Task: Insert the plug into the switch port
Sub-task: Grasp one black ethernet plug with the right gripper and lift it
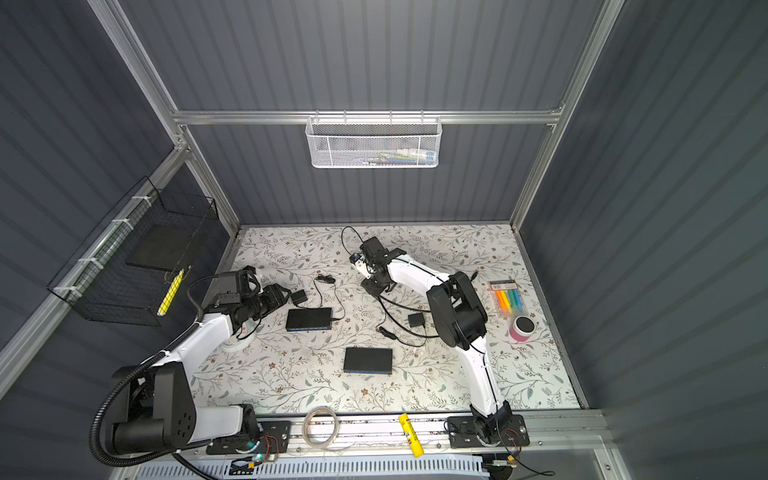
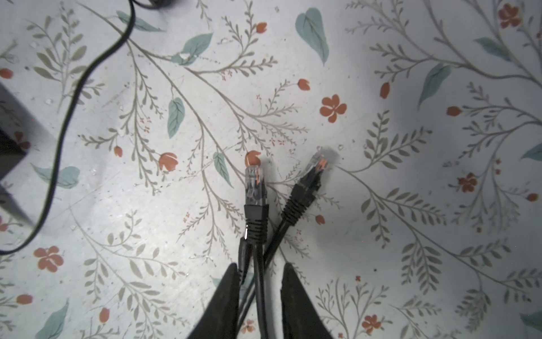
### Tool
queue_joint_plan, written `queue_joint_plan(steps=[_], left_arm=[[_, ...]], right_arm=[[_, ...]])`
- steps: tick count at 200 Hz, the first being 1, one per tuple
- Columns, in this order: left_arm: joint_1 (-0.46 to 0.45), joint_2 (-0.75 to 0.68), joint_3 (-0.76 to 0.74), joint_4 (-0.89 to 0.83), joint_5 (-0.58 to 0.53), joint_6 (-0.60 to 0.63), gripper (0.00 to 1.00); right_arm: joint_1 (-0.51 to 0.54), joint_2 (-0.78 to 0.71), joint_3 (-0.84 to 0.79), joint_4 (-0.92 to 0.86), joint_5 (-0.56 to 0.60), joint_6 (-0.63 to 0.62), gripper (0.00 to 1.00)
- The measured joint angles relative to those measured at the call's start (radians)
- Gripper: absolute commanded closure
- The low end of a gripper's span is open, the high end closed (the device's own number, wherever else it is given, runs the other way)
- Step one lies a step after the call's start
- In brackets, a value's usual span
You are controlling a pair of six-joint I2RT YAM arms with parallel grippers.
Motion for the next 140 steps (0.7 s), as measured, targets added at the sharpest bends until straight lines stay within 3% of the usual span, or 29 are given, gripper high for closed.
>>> queue_joint_plan(steps=[78, 140], left_arm=[[0.0, 0.03, 0.0, 0.002, 0.0, 0.0, 0.39], [0.0, 0.03, 0.003, 0.002, 0.0, 0.0, 0.39]], right_arm=[[-0.01, 0.022, -0.012, -0.006, 0.014, 0.001, 0.74], [-0.01, 0.041, -0.011, -0.012, 0.011, 0.008, 0.87]])
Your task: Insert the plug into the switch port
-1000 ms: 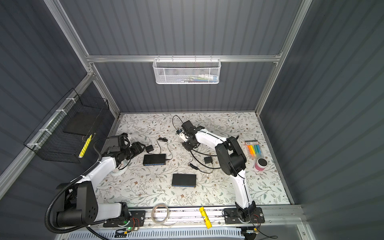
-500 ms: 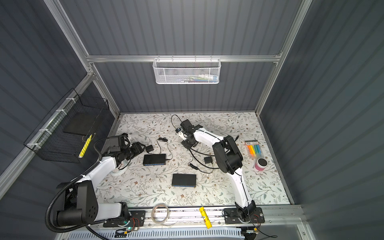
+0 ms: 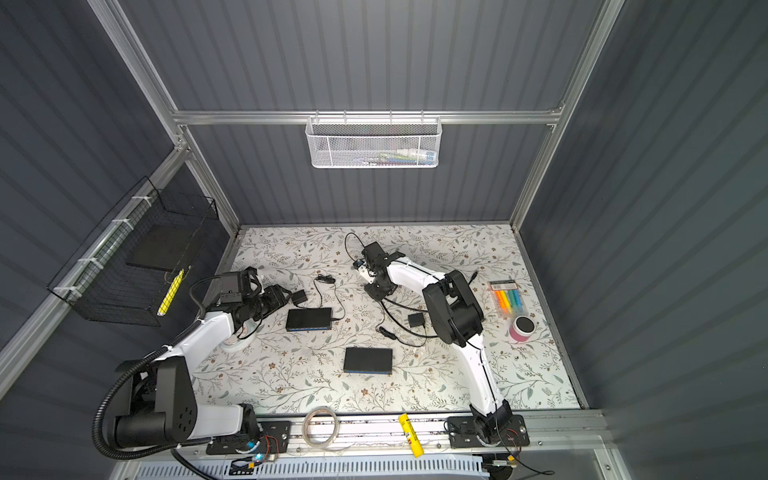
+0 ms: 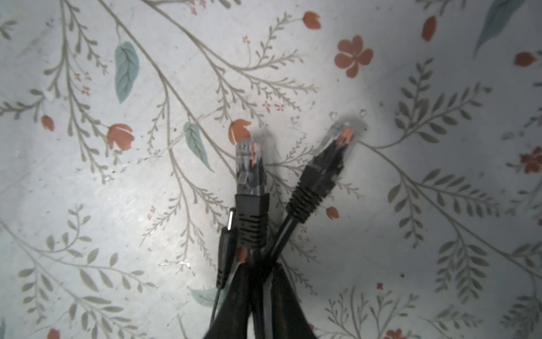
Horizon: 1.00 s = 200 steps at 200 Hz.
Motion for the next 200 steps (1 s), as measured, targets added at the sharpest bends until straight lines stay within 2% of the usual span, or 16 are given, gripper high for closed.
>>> queue_joint_plan(steps=[140, 156, 179, 200], left_arm=[[0.0, -0.033, -0.004, 0.001, 0.002, 0.0, 0.38], [0.0, -0.033, -0.004, 0.003, 0.034, -0.002, 0.38], [-0.009, -0.024, -0.003, 0.037, 0.134, -0.021, 0.39], [-0.077, 0.003, 0.009, 0.092, 0.223, -0.048, 0.39]], right_arm=[[0.0, -0.091, -0.019, -0.036, -0.004, -0.004, 0.96], [0.0, -0.132, -0.053, -0.033, -0.018, -0.005, 0.97], [0.007, -0.228, -0.119, -0.014, -0.055, -0.006, 0.97], [0.024, -0.311, -0.168, 0.031, -0.108, 0.002, 0.97]])
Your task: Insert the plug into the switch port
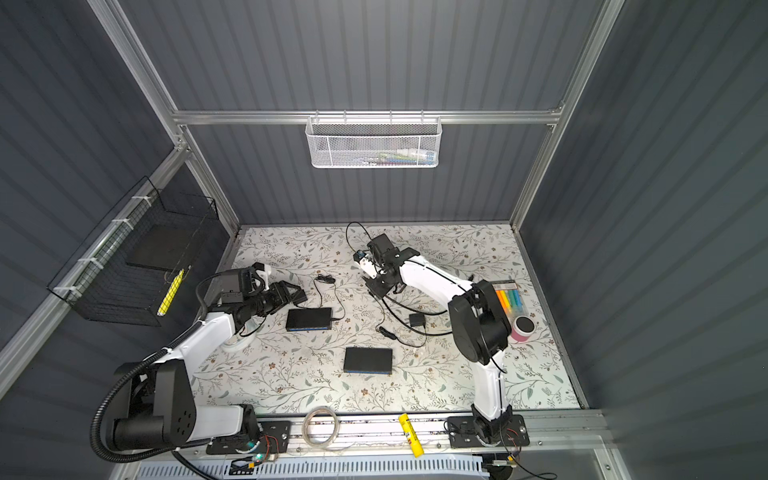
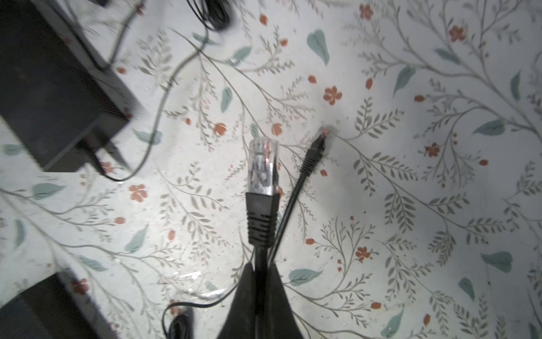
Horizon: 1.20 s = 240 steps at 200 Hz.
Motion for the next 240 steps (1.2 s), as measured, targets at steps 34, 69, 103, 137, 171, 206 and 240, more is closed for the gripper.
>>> queue_joint_plan(steps=[34, 69, 103, 137, 171, 206, 240], left_arm=[[-0.12, 0.023, 0.013, 0.113, 0.108, -0.052, 0.39], [-0.118, 0.025, 0.013, 0.206, 0.162, -0.099, 0.4], [-0.118, 0.041, 0.013, 0.232, 0.196, -0.114, 0.42], [-0.119, 0.064, 0.013, 0.247, 0.224, -0.126, 0.48], [-0.119, 0.068, 0.013, 0.277, 0.249, -0.14, 0.54], [-0.119, 0.079, 0.013, 0.296, 0.275, -0.143, 0.59], [-0.119, 0.092, 0.012, 0.307, 0.283, -0.148, 0.65]], right_arm=[[0.056, -0.056, -0.048, 0.073, -0.088, 0.026, 0.97], [0.096, -0.056, -0.093, 0.109, -0.158, 0.051, 0.97], [0.104, -0.056, -0.103, 0.132, -0.2, 0.074, 0.97], [0.106, -0.058, -0.103, 0.16, -0.227, 0.084, 0.97], [0.109, -0.058, -0.103, 0.165, -0.245, 0.085, 0.96], [0.115, -0.058, -0.1, 0.166, -0.257, 0.089, 0.96], [0.117, -0.058, -0.093, 0.17, -0.269, 0.092, 0.96]])
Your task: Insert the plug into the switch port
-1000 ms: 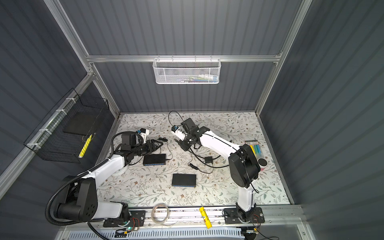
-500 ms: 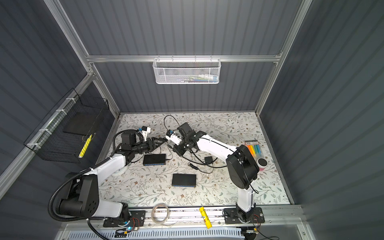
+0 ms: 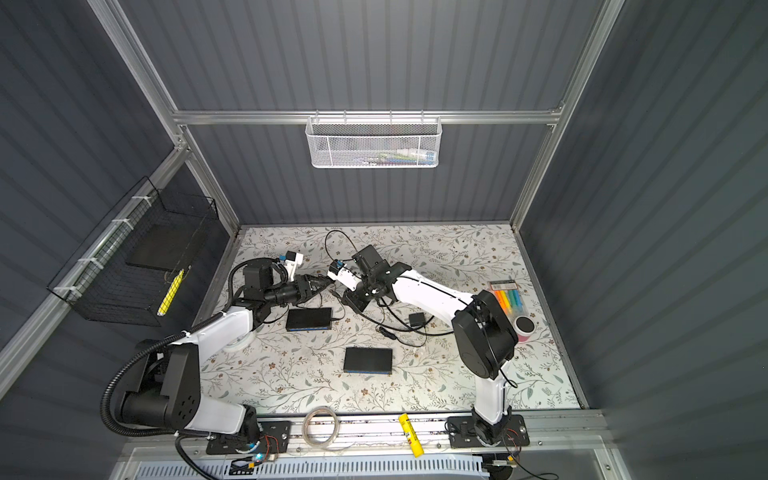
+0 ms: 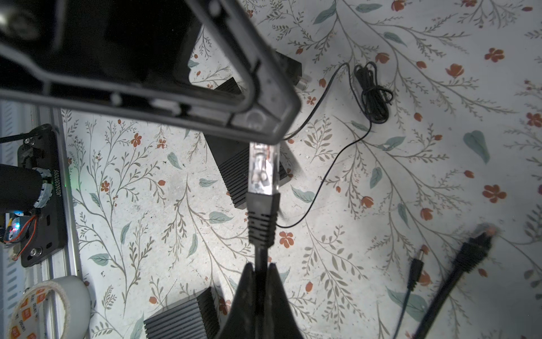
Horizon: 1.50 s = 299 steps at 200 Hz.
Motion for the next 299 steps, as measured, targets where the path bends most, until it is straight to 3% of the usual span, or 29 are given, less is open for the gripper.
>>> queue_joint_plan(steps=[130, 181, 228, 299], left_arm=[[-0.005, 0.032, -0.002, 0.036, 0.041, -0.014, 0.77], [-0.006, 0.032, -0.002, 0.037, 0.042, -0.015, 0.88], [-0.006, 0.028, -0.004, 0.046, 0.043, -0.018, 0.96], [-0.006, 0.028, -0.009, 0.011, 0.024, -0.019, 0.95]], right_arm=[[0.005, 0.006, 0.027, 0.024, -0.002, 0.011, 0.97], [0.005, 0.006, 0.027, 0.024, -0.001, 0.011, 0.96], [0.011, 0.011, 0.028, 0.027, 0.025, 0.008, 0.69], [0.066, 0.047, 0.081, 0.076, 0.136, -0.036, 0.69]])
